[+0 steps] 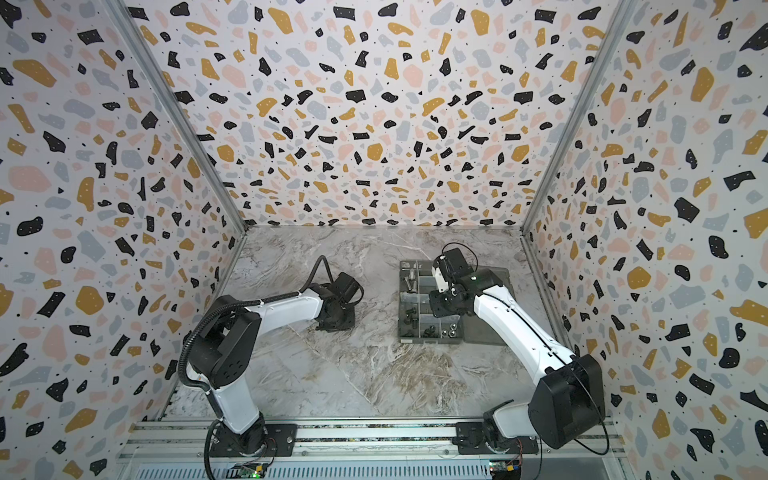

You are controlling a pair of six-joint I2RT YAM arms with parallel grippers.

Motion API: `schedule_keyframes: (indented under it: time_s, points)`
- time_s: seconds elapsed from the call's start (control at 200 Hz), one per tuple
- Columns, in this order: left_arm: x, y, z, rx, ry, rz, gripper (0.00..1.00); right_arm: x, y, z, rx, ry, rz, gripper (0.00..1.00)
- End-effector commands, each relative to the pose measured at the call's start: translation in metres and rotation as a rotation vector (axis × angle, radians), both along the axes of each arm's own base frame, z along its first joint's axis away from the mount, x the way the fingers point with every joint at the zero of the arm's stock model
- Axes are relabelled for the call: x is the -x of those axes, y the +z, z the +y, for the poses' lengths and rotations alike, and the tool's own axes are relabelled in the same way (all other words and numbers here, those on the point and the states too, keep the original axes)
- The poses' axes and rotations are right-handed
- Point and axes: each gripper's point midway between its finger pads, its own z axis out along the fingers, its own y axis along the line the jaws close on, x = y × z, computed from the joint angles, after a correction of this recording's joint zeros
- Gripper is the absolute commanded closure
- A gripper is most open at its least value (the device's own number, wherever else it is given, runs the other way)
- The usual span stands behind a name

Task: Sort the screws and nuts into containers
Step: 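Grasp a brass screw with the left gripper while the right gripper hovers, then lift the brass screw with the left gripper toward the organizer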

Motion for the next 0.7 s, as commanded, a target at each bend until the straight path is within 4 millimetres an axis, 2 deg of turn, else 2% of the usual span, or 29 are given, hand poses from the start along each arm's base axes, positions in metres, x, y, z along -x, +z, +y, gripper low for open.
schedule_keyframes:
  time_s: [0.0, 0.17, 0.2, 0.295, 0.39, 0.536, 0.696]
  points:
    - [0.027, -0.015, 0.011, -0.041, -0.02, 0.093, 0.77, 0.004, 0.006, 0.008, -0.038, 0.048, 0.001, 0.55]
    - [0.034, -0.019, 0.014, -0.044, -0.029, 0.114, 0.95, 0.008, 0.014, 0.021, -0.074, 0.107, -0.014, 0.39]
    - [0.035, -0.019, 0.014, -0.044, -0.029, 0.115, 0.98, 0.009, 0.015, 0.023, -0.075, 0.112, -0.018, 0.32]
    - [0.037, -0.019, 0.015, -0.042, -0.033, 0.115, 1.0, 0.01, 0.017, 0.026, -0.078, 0.122, -0.023, 0.11]
    - [0.039, -0.018, 0.015, -0.037, -0.038, 0.114, 1.0, 0.01, 0.019, 0.028, -0.079, 0.12, -0.026, 0.02]
    - [0.037, -0.01, 0.014, -0.037, -0.059, 0.105, 1.0, 0.009, 0.024, 0.028, -0.078, 0.11, -0.035, 0.01]
    - [0.026, 0.008, 0.011, -0.048, -0.088, 0.073, 1.0, 0.008, 0.032, 0.028, -0.087, 0.096, -0.055, 0.01]
